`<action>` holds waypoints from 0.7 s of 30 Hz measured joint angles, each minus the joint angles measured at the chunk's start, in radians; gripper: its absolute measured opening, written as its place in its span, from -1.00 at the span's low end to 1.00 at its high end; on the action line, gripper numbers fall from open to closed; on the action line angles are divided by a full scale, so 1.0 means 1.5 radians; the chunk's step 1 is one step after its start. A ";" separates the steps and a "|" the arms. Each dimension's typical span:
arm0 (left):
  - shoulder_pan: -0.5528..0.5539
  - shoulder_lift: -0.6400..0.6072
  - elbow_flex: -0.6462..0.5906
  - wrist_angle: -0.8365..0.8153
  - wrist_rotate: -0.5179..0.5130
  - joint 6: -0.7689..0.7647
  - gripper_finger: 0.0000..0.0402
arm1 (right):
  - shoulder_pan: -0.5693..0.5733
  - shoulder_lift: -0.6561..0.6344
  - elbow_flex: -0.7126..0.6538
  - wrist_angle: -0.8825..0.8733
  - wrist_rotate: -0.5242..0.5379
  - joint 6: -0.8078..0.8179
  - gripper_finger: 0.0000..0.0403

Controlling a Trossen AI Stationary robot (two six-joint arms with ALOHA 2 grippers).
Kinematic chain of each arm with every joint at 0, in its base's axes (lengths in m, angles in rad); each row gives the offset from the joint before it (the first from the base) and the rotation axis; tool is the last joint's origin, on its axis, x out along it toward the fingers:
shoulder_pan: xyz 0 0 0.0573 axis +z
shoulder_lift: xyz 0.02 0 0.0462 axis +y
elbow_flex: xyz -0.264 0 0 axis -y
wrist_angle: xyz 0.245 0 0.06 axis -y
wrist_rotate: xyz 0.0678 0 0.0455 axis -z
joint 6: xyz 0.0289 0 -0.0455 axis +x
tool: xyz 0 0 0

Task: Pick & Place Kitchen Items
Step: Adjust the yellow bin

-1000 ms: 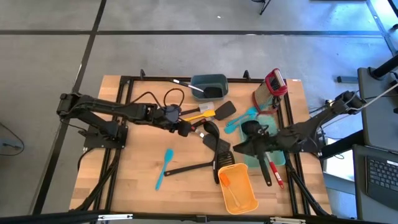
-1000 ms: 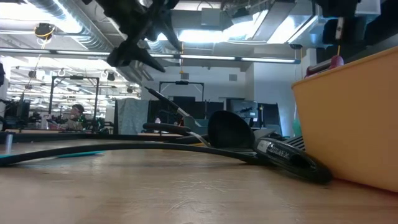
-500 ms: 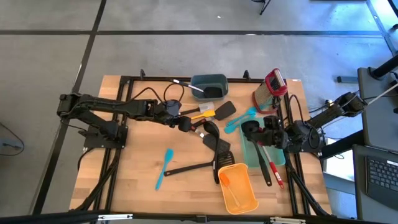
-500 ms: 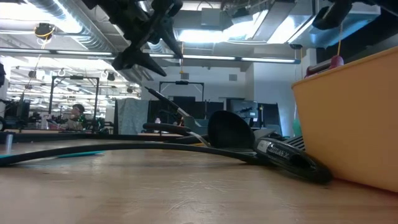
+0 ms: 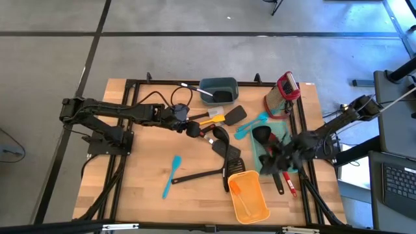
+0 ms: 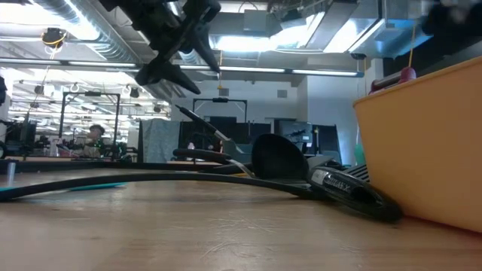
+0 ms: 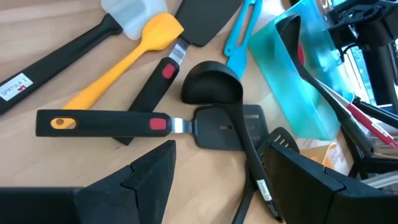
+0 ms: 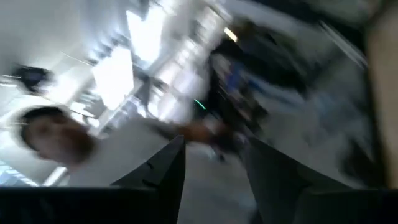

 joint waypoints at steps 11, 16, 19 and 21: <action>0.000 0.000 0.000 -0.030 0.000 0.000 0.19 | 0.003 0.006 0.181 -0.732 -0.040 -0.163 -0.42; 0.000 0.000 0.000 -0.030 0.000 0.002 0.19 | 0.003 0.041 0.230 -0.769 0.026 -0.221 -0.50; -0.006 0.000 0.000 -0.030 -0.005 0.003 0.19 | 0.003 0.081 0.242 -0.778 0.020 -0.236 -0.55; -0.012 0.000 0.000 -0.030 -0.009 0.003 0.19 | 0.002 0.113 0.244 -0.777 0.004 -0.237 -0.58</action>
